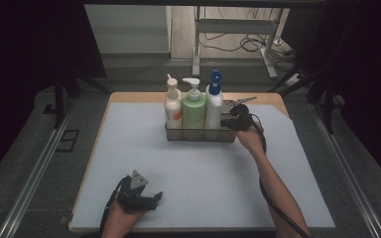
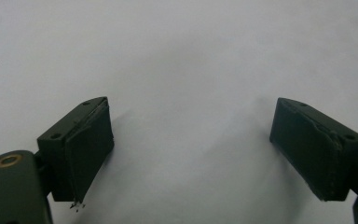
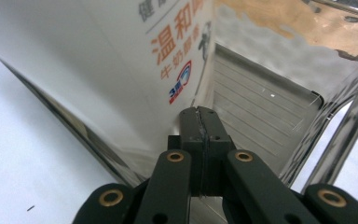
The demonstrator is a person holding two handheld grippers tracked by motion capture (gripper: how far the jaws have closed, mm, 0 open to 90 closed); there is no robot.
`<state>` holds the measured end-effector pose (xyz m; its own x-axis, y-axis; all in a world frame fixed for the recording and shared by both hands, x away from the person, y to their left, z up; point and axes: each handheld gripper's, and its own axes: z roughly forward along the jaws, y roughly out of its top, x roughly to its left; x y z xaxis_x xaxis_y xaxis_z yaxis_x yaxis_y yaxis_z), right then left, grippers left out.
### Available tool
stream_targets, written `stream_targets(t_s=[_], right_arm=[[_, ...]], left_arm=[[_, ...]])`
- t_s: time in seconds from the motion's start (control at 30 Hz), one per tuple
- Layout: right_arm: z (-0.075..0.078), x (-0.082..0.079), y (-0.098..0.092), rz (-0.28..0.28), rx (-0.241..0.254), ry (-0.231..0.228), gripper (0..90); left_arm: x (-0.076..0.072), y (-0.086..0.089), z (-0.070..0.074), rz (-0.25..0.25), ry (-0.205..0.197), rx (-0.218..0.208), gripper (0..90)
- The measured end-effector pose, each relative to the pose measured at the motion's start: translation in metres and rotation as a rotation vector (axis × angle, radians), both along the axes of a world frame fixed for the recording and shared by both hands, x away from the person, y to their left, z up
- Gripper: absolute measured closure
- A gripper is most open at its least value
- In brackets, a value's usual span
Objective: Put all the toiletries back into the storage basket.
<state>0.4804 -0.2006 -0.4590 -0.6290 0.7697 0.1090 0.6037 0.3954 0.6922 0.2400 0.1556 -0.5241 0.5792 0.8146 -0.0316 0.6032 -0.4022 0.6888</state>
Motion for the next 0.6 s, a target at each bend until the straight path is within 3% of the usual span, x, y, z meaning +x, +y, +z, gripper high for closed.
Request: stream_targets(t_s=[0.6], right_arm=[[0.0034, -0.007, 0.003, 0.02, -0.02, -0.005, 90.0]], left_arm=[[0.0002, 0.0001, 0.0001, -0.001, 0.001, 0.001, 12.7]])
